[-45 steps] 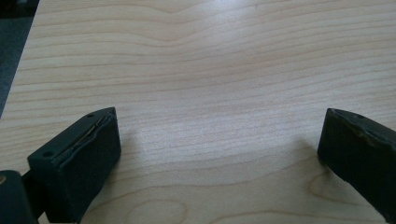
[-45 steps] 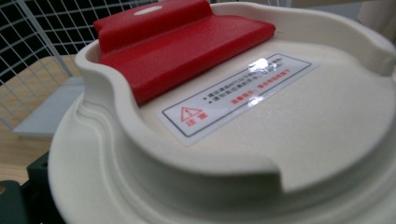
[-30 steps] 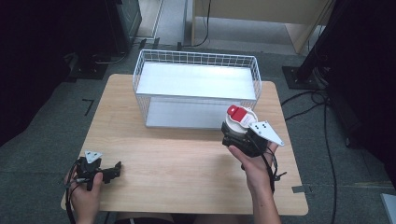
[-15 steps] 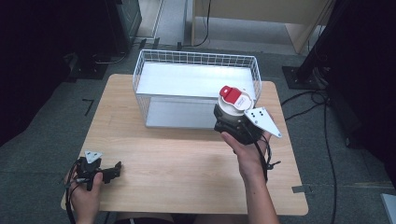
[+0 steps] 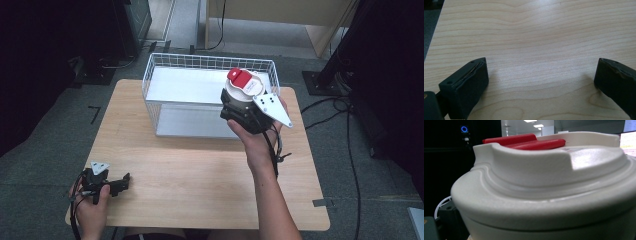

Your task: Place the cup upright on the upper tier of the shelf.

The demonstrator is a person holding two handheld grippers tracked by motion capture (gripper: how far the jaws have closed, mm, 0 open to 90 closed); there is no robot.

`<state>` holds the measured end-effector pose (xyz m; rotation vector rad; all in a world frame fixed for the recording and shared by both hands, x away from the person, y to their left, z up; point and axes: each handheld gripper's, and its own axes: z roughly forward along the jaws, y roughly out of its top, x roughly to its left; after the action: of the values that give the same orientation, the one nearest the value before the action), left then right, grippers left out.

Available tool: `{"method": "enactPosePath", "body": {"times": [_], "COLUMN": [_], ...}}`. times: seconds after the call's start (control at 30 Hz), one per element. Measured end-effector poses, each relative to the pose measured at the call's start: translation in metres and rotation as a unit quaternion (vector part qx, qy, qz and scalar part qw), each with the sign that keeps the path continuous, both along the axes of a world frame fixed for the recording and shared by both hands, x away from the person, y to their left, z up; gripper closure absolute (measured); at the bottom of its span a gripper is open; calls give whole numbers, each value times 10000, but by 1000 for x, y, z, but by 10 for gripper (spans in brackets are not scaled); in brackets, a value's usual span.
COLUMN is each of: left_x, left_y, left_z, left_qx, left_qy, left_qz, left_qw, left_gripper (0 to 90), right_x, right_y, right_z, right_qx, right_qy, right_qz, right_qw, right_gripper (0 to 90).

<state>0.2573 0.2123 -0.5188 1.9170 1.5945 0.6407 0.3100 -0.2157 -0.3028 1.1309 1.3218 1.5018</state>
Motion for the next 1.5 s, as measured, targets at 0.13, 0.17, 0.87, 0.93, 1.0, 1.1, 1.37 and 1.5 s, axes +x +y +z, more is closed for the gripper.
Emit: {"method": "enactPosePath", "body": {"times": [0.13,0.17,0.87,0.93,1.0,1.1,1.37,1.5], "left_x": [0,0,1,1,1,1,1,1], "left_y": [0,0,-1,-1,-1,-1,-2,-2], "left_z": [0,0,0,0,0,0,0,0], "left_qx": [5,5,5,11,6,7,-8,-8], "left_qy": [1,1,4,9,4,5,1,1], "left_qz": [-4,-4,-26,-29,-27,-28,-23,-22], "left_qw": [10000,10000,10000,10000,10000,10000,10000,10000], "left_gripper": [0,0,0,0,0,0,0,0], "right_x": [7,11,89,96,102,112,130,134], "right_y": [4,7,23,25,28,32,38,40], "right_z": [5,8,9,8,7,6,5,2], "right_qx": [-30,-49,238,204,199,174,143,159], "right_qy": [-89,-127,-9,21,49,101,194,254], "right_qz": [19,17,-82,-106,-126,-152,-166,-88], "right_qw": [10000,9999,9997,9997,9997,9997,9996,9995], "right_gripper": [6,6,6,6,5,5,5,5]}}
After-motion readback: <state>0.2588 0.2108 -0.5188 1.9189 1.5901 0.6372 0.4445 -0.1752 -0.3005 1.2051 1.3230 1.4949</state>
